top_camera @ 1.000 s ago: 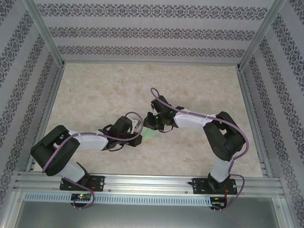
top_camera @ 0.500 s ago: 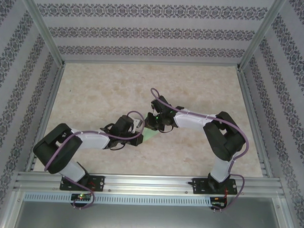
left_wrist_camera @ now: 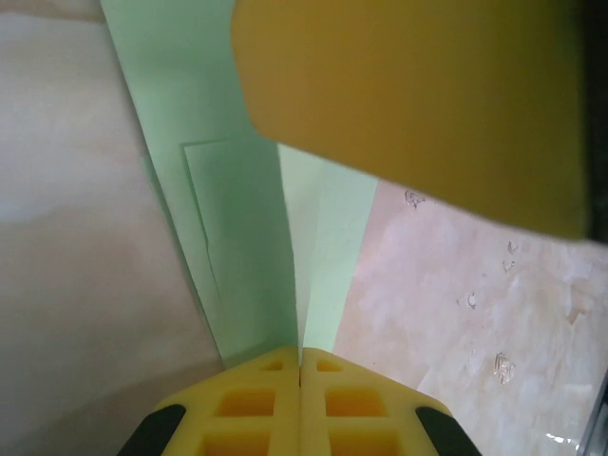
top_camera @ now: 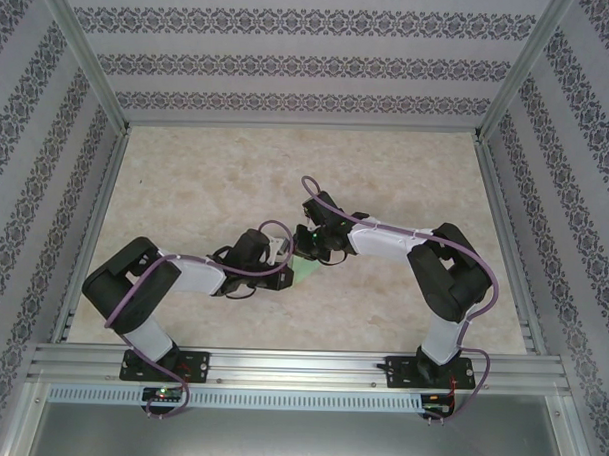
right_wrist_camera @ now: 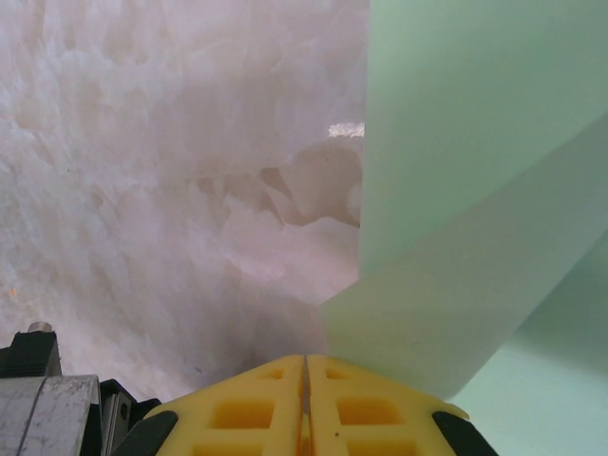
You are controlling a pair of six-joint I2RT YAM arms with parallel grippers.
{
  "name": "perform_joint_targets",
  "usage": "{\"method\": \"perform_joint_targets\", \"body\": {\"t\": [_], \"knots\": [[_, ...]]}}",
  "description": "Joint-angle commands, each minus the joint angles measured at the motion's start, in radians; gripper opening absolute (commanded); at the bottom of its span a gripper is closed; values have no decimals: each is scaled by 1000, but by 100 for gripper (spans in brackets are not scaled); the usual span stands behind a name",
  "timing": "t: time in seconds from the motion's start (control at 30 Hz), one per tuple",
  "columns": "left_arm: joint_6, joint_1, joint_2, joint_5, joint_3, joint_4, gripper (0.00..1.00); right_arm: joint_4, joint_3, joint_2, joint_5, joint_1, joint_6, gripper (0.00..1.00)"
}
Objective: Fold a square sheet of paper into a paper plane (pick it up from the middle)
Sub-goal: Fourth fold the wing at the center of the table.
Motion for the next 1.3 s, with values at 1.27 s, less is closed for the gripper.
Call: {"method": "perform_joint_targets", "body": {"t": [1.27], "knots": [[-126, 90, 7, 130, 46, -10, 0, 58, -28, -20, -19, -35, -27, 8]]}}
